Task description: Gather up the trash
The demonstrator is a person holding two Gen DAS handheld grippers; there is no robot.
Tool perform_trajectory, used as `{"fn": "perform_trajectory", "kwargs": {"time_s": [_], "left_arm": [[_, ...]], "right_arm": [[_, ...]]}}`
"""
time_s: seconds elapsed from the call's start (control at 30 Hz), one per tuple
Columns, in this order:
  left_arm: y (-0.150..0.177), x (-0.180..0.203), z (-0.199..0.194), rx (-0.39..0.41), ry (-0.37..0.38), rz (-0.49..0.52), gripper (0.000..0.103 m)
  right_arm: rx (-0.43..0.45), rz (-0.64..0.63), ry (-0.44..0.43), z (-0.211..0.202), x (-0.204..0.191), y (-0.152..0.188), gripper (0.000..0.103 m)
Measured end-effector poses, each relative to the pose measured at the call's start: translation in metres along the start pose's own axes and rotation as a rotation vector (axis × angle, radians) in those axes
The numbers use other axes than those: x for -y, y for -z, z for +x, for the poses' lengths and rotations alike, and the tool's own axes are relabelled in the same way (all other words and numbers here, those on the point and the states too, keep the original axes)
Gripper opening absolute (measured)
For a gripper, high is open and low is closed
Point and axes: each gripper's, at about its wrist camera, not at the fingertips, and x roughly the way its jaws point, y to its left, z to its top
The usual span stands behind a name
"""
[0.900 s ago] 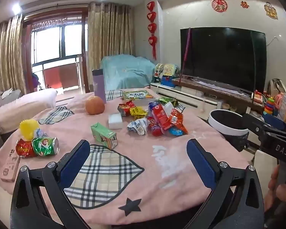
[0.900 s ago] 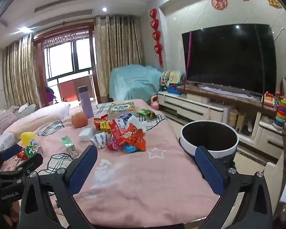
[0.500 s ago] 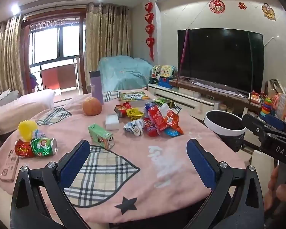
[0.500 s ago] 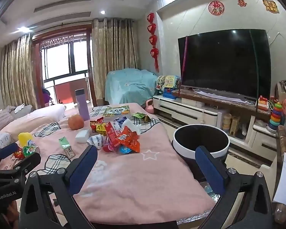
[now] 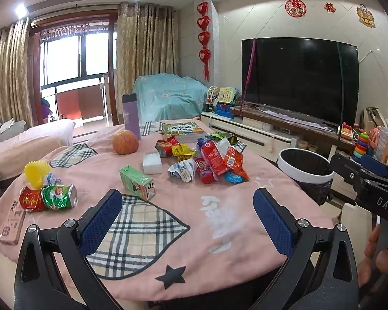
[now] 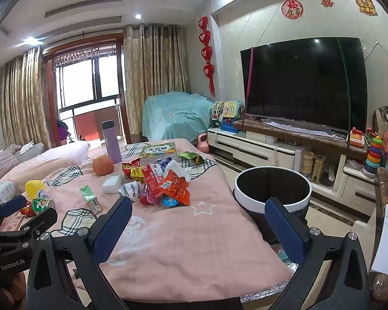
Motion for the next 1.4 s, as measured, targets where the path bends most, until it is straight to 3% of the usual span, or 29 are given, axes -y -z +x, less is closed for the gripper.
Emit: {"fn": "perform_trajectory", "kwargs": {"time_s": [1.4], "left_arm": [[0.0022,-0.0034,0.0003,-0.014,0.006,-0.013,0.103]], "right_arm": [[-0.016,0.013,-0.015,0.0018,-0.0003,0.0032,0.103]]}}
